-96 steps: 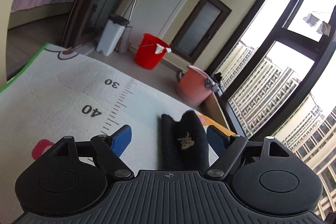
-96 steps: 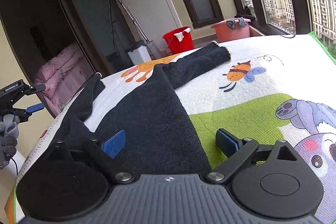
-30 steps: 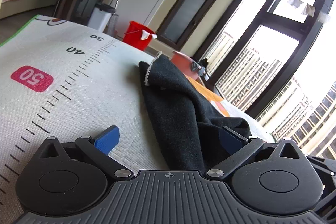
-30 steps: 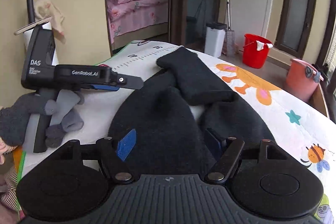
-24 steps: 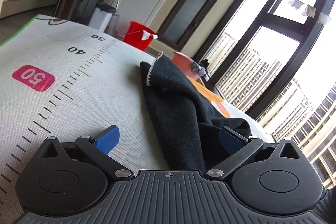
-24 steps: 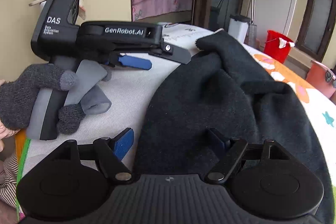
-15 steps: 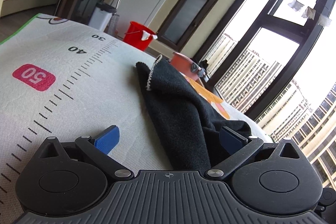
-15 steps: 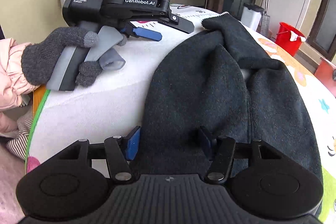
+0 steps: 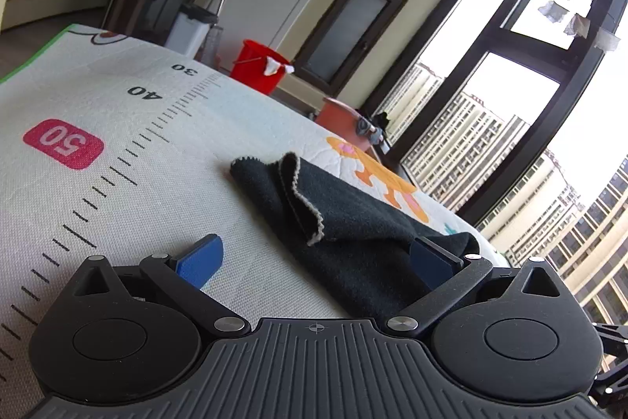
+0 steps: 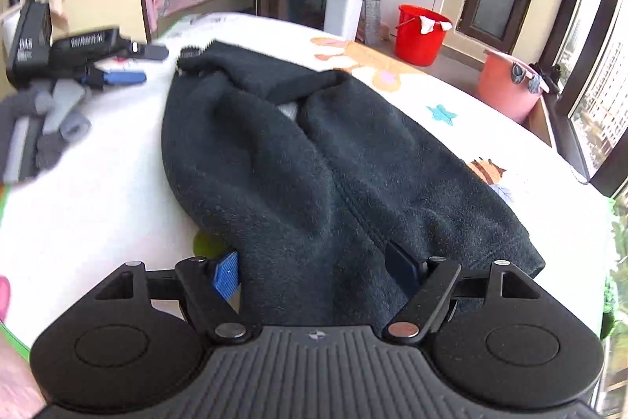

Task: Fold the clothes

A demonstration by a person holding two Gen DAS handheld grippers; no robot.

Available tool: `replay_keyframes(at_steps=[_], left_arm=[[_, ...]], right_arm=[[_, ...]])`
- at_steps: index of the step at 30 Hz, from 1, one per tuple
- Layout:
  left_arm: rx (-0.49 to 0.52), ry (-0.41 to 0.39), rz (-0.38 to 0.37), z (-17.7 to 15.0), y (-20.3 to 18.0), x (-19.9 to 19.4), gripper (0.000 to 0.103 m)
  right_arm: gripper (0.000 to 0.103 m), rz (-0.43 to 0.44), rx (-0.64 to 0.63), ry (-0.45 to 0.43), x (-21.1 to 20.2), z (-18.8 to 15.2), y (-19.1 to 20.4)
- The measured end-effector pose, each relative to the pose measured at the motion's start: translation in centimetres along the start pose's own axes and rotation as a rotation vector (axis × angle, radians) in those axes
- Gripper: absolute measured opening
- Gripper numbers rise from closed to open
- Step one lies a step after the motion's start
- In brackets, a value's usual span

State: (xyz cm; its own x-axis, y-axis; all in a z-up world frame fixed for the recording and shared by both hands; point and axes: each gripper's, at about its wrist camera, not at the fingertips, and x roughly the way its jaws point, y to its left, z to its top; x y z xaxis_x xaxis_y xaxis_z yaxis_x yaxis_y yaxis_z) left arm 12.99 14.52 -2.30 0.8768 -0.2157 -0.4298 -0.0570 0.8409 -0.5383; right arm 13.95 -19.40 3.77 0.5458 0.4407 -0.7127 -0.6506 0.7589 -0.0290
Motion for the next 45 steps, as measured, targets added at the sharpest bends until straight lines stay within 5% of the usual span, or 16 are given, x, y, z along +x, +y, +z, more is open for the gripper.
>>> replay_keyframes(at_steps=[1,2,4,7,15,16,19,22,24,28,32,40,45], left_arm=[[0.002,0.001,0.002,0.0,0.0,0.0,0.103],[0.003,0.001,0.003,0.0,-0.1,0.0,0.103],[0.001,-0.001,0.001,0.0,0.0,0.0,0.103],[-0.013,-0.008,-0.009,0.0,0.2,-0.1,0.103],[-0.061,-0.045,-0.04,-0.1,1.1,-0.9,0.103],[-0.064,-0.048,-0.045,-0.1,1.2,-0.9,0.103],[-0.069,-0.052,-0.05,-0.1,1.3,-1.0,0.103],[-0.065,-0.048,-0.045,-0.1,1.3,-0.8,0.103],[-0.055,-0.038,-0.034,0.0,1.0,-0.6,0.103],[-0.042,-0.025,-0.028,-0.1,1.1,-0.6,0.103],[-0.009,-0.001,-0.002,-0.1,0.5,-0.2,0.103],[0.265,0.15,0.114,0.5,-3.2,2.0,0.103],[0.11,0.192,0.091,3.2,-1.9,4.0,0.101]], right_arm=[[0.075,0.037,0.042,-0.048,-0.4,0.8,0.0],[0.063,0.071,0.069,-0.08,-0.8,1.6,-0.1],[0.025,0.143,0.114,-0.143,-0.8,3.9,0.1],[0.025,0.191,0.074,-0.199,1.1,7.7,1.8],[0.059,0.062,-0.323,-0.119,13.7,12.9,10.1],[0.058,0.059,-0.367,-0.097,14.9,13.0,10.9],[0.01,0.016,-0.39,-0.096,16.6,14.0,11.6],[0.009,-0.06,-0.207,-0.215,15.4,16.7,9.0],[0.011,-0.058,-0.113,-0.237,15.3,18.0,7.2],[0.03,0.009,-0.001,-0.194,15.9,17.9,5.1],[0.057,0.064,0.123,-0.208,13.3,14.0,3.6],[0.073,-0.013,0.251,-0.249,7.3,3.4,1.7],[0.083,-0.079,0.337,-0.371,5.7,-0.2,0.7]])
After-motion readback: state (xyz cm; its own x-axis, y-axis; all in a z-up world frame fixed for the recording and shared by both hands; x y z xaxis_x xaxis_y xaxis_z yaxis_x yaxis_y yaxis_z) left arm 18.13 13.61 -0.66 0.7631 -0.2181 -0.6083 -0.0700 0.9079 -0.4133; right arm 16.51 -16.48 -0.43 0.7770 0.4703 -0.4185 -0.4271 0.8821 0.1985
